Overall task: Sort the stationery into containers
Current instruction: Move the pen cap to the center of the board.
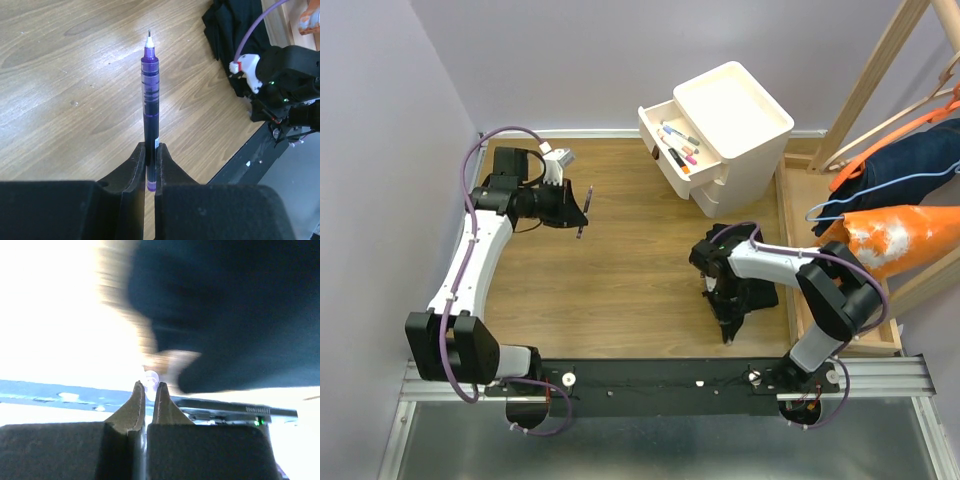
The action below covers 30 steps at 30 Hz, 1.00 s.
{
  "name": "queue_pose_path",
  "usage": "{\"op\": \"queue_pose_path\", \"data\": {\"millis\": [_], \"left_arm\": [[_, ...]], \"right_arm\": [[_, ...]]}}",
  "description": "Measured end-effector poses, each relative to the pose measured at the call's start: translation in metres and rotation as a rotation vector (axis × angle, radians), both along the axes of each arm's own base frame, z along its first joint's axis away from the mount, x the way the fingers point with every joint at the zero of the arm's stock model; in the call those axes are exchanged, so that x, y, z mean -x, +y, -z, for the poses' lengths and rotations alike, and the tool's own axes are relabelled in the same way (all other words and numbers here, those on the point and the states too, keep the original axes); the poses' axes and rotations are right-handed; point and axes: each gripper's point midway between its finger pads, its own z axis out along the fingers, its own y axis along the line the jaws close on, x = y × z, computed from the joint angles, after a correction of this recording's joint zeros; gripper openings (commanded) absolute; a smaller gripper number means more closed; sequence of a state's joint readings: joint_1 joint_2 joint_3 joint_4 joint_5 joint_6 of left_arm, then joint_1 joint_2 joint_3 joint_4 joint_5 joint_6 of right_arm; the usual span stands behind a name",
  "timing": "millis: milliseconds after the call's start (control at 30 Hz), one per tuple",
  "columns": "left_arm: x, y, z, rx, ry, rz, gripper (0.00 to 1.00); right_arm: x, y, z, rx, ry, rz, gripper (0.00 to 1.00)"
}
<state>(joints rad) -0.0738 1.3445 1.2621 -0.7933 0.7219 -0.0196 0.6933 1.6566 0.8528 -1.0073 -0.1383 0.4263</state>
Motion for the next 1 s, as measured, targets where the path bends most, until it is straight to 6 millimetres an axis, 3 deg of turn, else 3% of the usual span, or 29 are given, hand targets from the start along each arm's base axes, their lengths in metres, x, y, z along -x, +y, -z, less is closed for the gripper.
{"op": "queue_pose_path", "data": {"millis": [67, 133, 233, 267, 333, 467, 567, 700, 800, 833, 900, 1000], "left_arm": [[0.004, 0.001, -0.004, 0.000, -0.010, -0.002, 0.02], [0.008, 0.003, -0.010, 0.000, -0.027, -0.003, 0.02], [0.018, 0.008, -0.019, -0.014, -0.068, 0.000, 0.00], [0.021, 0.010, -0.021, -0.018, -0.073, 0.001, 0.00], [0.028, 0.016, -0.022, -0.033, -0.080, -0.001, 0.00], [0.036, 0.023, -0.019, -0.056, -0.059, -0.011, 0.00], [0.039, 0.025, -0.018, -0.066, -0.046, -0.011, 0.00], [0.040, 0.033, -0.017, -0.081, -0.036, -0.041, 0.00], [0.038, 0.038, -0.016, -0.092, -0.033, -0.061, 0.00], [0.038, 0.039, -0.016, -0.095, -0.033, -0.064, 0.00], [0.038, 0.040, -0.016, -0.095, -0.033, -0.067, 0.00], [0.037, 0.040, -0.015, -0.093, -0.030, -0.070, 0.00]], "right_arm": [[-0.004, 0.014, -0.002, -0.043, -0.008, -0.057, 0.00], [-0.021, 0.041, -0.009, -0.111, -0.047, -0.123, 0.00], [-0.061, 0.100, -0.027, -0.251, -0.173, -0.257, 0.00], [-0.081, 0.131, -0.038, -0.322, -0.247, -0.325, 0.00], [-0.100, 0.173, -0.055, -0.418, -0.350, -0.464, 0.00], [-0.102, 0.215, -0.059, -0.476, -0.440, -0.722, 0.00], [-0.093, 0.220, -0.039, -0.435, -0.471, -0.926, 0.01], [-0.089, 0.199, -0.009, -0.320, -0.487, -1.130, 0.01], [-0.110, 0.185, -0.009, -0.229, -0.592, -1.250, 0.03], [-0.116, 0.179, -0.010, -0.197, -0.618, -1.286, 0.06], [-0.129, 0.169, -0.009, -0.121, -0.682, -1.368, 0.23], [-0.141, 0.153, -0.010, -0.034, -0.746, -1.501, 0.36]]}}
